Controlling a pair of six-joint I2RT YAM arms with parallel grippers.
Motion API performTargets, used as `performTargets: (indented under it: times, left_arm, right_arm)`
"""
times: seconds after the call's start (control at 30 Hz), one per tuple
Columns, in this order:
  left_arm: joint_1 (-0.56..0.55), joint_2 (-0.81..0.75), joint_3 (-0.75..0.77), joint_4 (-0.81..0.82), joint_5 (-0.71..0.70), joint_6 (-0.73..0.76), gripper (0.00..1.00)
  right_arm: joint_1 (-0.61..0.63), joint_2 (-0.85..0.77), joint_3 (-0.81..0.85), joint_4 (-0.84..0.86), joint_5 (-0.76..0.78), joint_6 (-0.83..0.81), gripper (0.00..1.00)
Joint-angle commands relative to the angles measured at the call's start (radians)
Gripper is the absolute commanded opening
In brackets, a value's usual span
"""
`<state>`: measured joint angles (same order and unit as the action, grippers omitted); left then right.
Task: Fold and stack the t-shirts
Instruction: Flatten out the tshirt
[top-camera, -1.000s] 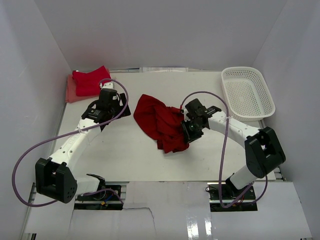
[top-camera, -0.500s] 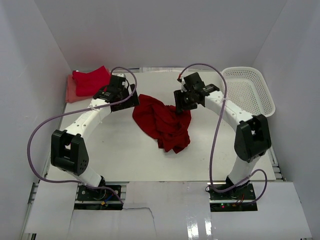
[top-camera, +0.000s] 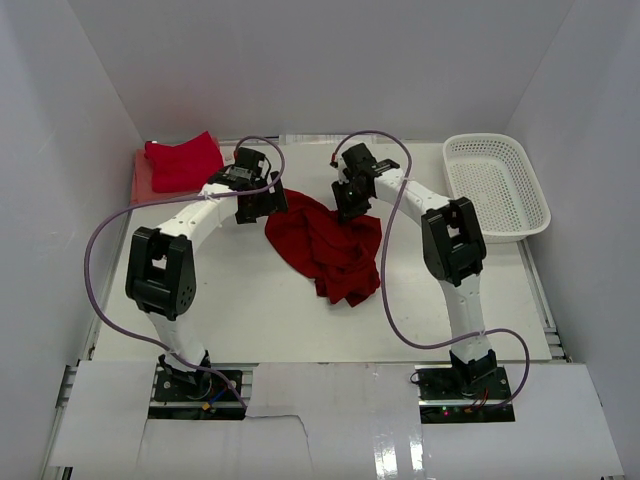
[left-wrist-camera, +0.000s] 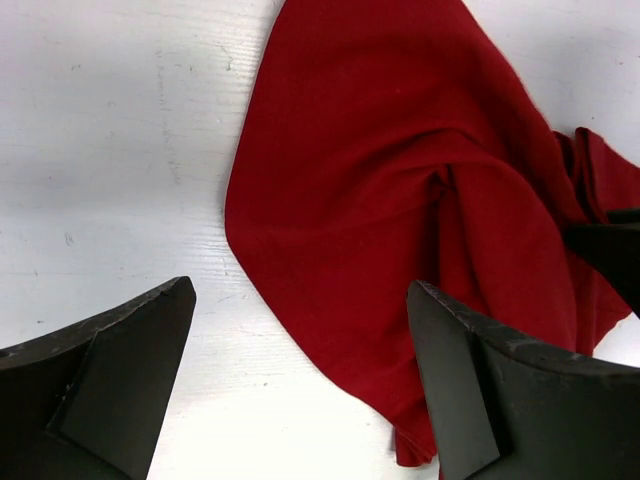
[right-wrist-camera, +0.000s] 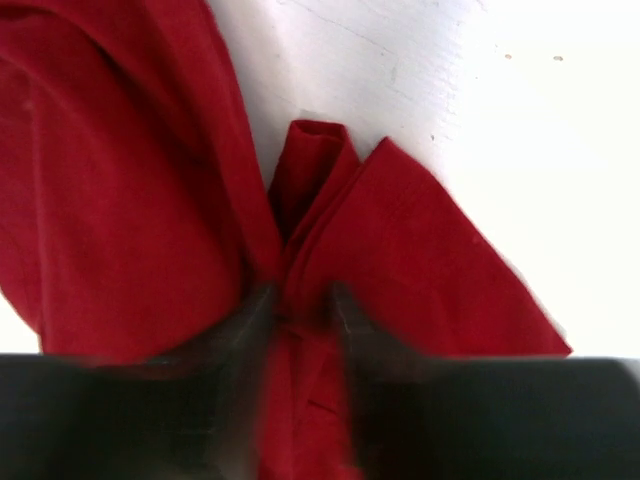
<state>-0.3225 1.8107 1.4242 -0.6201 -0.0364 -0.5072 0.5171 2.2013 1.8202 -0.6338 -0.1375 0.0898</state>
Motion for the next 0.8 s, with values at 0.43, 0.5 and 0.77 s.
performTargets:
  times: [0.43, 0.5, 0.77]
  left_arm:
    - [0.0, -0.1, -0.041, 0.031, -0.028, 0.012, 0.98]
    - [-0.001, -0.109, -0.044, 0.033, -0.045, 0.016, 0.98]
    - [0.0, -0.177, -0.051, 0.036, -0.106, 0.01, 0.98]
  right_arm:
    - [0.017, -0.426, -0.086, 0.34, -0.379, 0.074, 0.08]
    - [0.018, -0.597, -0.257, 0.449, -0.383, 0.096, 0.08]
    - [0.024, -0.828, -0.472, 0.188, -0.419, 0.077, 0.08]
